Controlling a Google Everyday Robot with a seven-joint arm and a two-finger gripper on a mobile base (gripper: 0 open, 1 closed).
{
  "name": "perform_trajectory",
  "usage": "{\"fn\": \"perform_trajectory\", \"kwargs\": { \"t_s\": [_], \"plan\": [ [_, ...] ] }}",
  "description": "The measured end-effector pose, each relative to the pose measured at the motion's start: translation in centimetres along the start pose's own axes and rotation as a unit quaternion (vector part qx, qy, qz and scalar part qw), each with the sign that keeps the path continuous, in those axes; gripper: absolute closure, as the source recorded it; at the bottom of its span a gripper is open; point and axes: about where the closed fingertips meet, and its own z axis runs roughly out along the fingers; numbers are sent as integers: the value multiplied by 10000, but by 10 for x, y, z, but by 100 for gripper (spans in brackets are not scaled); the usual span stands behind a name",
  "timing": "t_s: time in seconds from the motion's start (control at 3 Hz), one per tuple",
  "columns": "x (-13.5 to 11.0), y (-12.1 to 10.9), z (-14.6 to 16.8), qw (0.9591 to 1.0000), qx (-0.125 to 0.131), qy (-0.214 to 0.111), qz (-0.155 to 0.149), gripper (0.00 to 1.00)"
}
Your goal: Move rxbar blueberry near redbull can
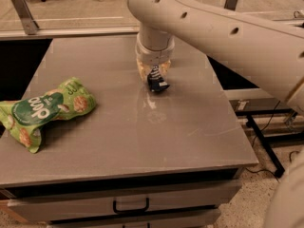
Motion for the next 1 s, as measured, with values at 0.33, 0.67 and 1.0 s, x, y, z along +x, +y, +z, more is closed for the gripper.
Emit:
{"fn": "perform_trajectory", "kwargs": {
  "t_s": [0.33,0.67,1.0],
  "plan": [
    [-12,-14,18,10000,74,55,27,52],
    [-19,-28,27,9998,68,121,113,29],
    [-17,-51,27,9993,-92,248,282,5]
  ]
}}
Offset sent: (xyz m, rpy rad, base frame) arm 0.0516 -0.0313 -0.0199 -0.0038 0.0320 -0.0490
